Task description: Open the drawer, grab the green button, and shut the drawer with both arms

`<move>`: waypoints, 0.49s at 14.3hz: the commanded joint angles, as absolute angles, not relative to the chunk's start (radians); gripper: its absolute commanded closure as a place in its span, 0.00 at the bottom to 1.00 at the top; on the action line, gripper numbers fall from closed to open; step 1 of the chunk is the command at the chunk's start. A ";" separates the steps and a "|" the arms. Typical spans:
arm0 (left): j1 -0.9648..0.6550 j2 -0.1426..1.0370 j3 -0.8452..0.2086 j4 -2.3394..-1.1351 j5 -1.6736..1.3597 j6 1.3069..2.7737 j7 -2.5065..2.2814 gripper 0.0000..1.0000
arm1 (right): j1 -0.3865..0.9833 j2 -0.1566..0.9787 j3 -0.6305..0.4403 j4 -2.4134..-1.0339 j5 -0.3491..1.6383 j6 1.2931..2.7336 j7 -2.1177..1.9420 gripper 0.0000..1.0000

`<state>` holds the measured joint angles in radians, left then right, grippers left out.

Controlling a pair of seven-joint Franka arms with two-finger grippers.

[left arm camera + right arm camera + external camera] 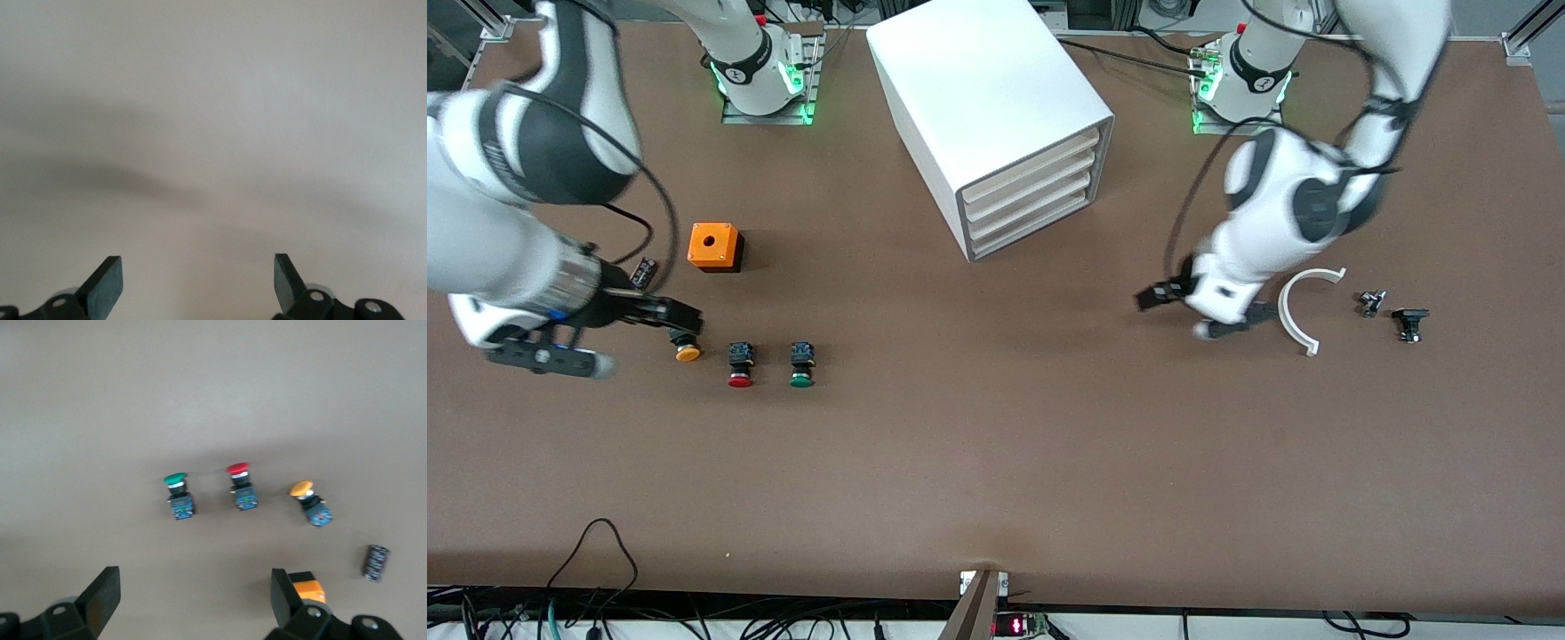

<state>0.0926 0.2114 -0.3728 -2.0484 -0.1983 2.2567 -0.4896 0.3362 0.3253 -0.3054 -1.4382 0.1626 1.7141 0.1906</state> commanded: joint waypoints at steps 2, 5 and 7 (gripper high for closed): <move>0.115 0.054 -0.201 -1.936 -0.198 1.948 -0.171 0.00 | 0.017 0.158 -0.095 -1.509 0.088 1.655 0.092 0.00; 0.114 -0.001 -0.153 -1.843 -0.049 1.794 -0.135 0.00 | -0.052 0.089 -0.098 -1.522 0.065 1.576 -0.004 0.00; 0.115 -0.008 -0.149 -1.827 -0.029 1.747 -0.133 0.00 | -0.052 0.066 -0.098 -1.529 0.005 1.563 -0.005 0.00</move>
<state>0.1269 -0.0132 -0.1484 -1.8485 -0.0656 1.7892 -0.1474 -0.0435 0.1057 -0.1308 -1.4856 0.0547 1.5711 -0.0017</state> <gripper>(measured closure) 0.000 0.000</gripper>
